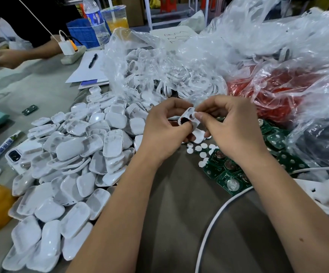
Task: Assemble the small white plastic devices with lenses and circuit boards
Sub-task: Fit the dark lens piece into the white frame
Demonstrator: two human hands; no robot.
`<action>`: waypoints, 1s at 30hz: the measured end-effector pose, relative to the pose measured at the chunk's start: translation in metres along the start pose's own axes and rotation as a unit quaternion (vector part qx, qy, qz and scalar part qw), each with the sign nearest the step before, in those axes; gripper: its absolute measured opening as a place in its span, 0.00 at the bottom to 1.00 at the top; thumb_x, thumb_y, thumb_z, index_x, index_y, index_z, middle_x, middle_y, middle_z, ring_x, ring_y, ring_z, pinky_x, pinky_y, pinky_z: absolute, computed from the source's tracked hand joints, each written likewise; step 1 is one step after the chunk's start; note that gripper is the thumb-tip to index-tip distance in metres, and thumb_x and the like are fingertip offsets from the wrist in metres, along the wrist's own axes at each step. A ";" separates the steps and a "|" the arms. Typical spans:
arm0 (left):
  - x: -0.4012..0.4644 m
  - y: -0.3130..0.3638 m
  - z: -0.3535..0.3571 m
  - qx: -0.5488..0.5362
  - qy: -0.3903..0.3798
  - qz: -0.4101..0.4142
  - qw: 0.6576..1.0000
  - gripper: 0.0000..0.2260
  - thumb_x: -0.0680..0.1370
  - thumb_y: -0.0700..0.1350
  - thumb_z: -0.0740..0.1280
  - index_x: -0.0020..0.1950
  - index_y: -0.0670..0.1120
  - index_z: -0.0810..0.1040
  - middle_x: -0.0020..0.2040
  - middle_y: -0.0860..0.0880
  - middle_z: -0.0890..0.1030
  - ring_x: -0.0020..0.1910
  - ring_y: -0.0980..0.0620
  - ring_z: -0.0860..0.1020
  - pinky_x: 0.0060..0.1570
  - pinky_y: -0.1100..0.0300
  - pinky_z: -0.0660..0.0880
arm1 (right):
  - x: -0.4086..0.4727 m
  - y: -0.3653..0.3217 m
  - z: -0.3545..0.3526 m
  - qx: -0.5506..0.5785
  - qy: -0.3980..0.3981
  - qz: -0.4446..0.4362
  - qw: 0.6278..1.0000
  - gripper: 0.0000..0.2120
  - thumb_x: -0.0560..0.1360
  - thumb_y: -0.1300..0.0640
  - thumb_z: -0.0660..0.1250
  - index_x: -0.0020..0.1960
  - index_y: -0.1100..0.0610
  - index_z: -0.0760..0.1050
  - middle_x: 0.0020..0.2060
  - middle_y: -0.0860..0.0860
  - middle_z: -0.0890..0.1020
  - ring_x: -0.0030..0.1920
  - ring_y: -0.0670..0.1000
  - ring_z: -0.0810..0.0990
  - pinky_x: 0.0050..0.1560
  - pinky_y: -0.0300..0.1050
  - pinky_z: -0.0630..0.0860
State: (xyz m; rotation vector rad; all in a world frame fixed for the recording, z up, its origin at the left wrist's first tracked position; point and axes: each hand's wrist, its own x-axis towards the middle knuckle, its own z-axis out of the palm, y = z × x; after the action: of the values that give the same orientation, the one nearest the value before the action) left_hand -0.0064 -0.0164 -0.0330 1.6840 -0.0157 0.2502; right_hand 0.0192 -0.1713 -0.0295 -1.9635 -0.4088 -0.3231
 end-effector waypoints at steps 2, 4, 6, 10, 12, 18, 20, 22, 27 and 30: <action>-0.001 0.000 0.002 -0.006 -0.001 0.003 1.000 0.13 0.73 0.30 0.69 0.55 0.42 0.81 0.45 0.45 0.86 0.33 0.43 0.85 0.31 0.59 0.78 | 0.000 -0.001 0.000 -0.036 0.000 -0.006 0.999 0.04 0.74 0.61 0.79 0.46 0.54 0.86 0.38 0.43 0.83 0.35 0.41 0.80 0.39 0.31 0.75; -0.001 0.000 0.004 -0.005 0.001 0.009 1.000 0.13 0.74 0.30 0.69 0.55 0.42 0.81 0.45 0.45 0.86 0.35 0.42 0.85 0.32 0.58 0.79 | 0.001 -0.001 0.001 -0.059 0.000 -0.008 0.998 0.04 0.74 0.60 0.79 0.45 0.52 0.85 0.41 0.42 0.82 0.38 0.38 0.78 0.41 0.28 0.71; 0.000 -0.001 0.005 -0.004 0.001 0.012 1.000 0.13 0.73 0.31 0.70 0.55 0.42 0.81 0.45 0.45 0.86 0.36 0.42 0.85 0.34 0.56 0.80 | 0.003 0.000 0.001 -0.066 0.001 -0.003 0.998 0.05 0.74 0.59 0.78 0.45 0.51 0.85 0.42 0.42 0.81 0.39 0.36 0.76 0.42 0.28 0.70; 0.000 -0.002 0.005 0.004 0.003 0.020 1.000 0.13 0.73 0.31 0.70 0.55 0.43 0.82 0.45 0.46 0.86 0.38 0.43 0.85 0.37 0.49 0.83 | 0.003 0.002 0.002 -0.062 -0.001 0.004 0.998 0.05 0.75 0.59 0.78 0.44 0.51 0.84 0.41 0.41 0.80 0.39 0.36 0.77 0.42 0.28 0.69; 0.000 -0.002 0.004 0.005 0.006 0.022 1.000 0.13 0.73 0.32 0.70 0.54 0.43 0.82 0.45 0.46 0.86 0.39 0.44 0.85 0.38 0.48 0.84 | 0.004 0.002 0.002 -0.049 0.003 0.008 0.999 0.04 0.75 0.60 0.77 0.45 0.52 0.84 0.41 0.42 0.81 0.39 0.37 0.77 0.42 0.28 0.71; 0.000 -0.002 0.004 -0.004 0.005 0.015 1.000 0.13 0.73 0.31 0.70 0.54 0.43 0.81 0.45 0.45 0.86 0.36 0.43 0.85 0.36 0.51 0.82 | 0.003 0.002 0.003 -0.039 -0.007 0.013 0.999 0.03 0.75 0.60 0.77 0.45 0.53 0.84 0.41 0.43 0.82 0.38 0.40 0.78 0.43 0.34 0.76; 0.000 -0.002 0.004 -0.004 0.005 0.014 1.000 0.13 0.73 0.31 0.70 0.54 0.43 0.81 0.45 0.46 0.86 0.36 0.43 0.85 0.36 0.52 0.82 | 0.003 0.001 0.003 -0.046 -0.004 0.010 0.999 0.03 0.75 0.60 0.77 0.45 0.54 0.85 0.42 0.44 0.82 0.38 0.40 0.78 0.43 0.34 0.76; 0.000 -0.003 0.004 -0.001 0.004 0.015 1.000 0.13 0.73 0.31 0.70 0.54 0.43 0.82 0.45 0.46 0.86 0.37 0.43 0.85 0.37 0.50 0.83 | 0.003 0.000 0.003 -0.052 0.000 0.007 0.999 0.03 0.75 0.60 0.77 0.46 0.54 0.85 0.42 0.44 0.82 0.39 0.40 0.79 0.44 0.34 0.76; 0.000 -0.003 0.004 0.016 0.007 0.028 0.999 0.13 0.72 0.31 0.69 0.54 0.43 0.82 0.45 0.45 0.86 0.41 0.43 0.85 0.42 0.43 0.84 | 0.000 -0.002 0.005 -0.062 0.019 0.002 0.998 0.04 0.74 0.62 0.78 0.45 0.55 0.85 0.40 0.45 0.83 0.39 0.40 0.80 0.41 0.29 0.73; 0.000 -0.003 0.005 0.022 0.008 0.029 0.999 0.14 0.71 0.31 0.69 0.54 0.43 0.82 0.45 0.45 0.86 0.42 0.42 0.85 0.44 0.39 0.83 | -0.001 -0.002 0.005 -0.055 0.027 0.008 0.998 0.04 0.73 0.62 0.79 0.44 0.56 0.85 0.39 0.45 0.84 0.39 0.41 0.81 0.42 0.32 0.76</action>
State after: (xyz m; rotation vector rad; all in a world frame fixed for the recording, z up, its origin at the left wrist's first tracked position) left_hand -0.0055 -0.0206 -0.0365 1.7275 -0.0470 0.3101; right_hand 0.0178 -0.1656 -0.0298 -2.0596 -0.3470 -0.3955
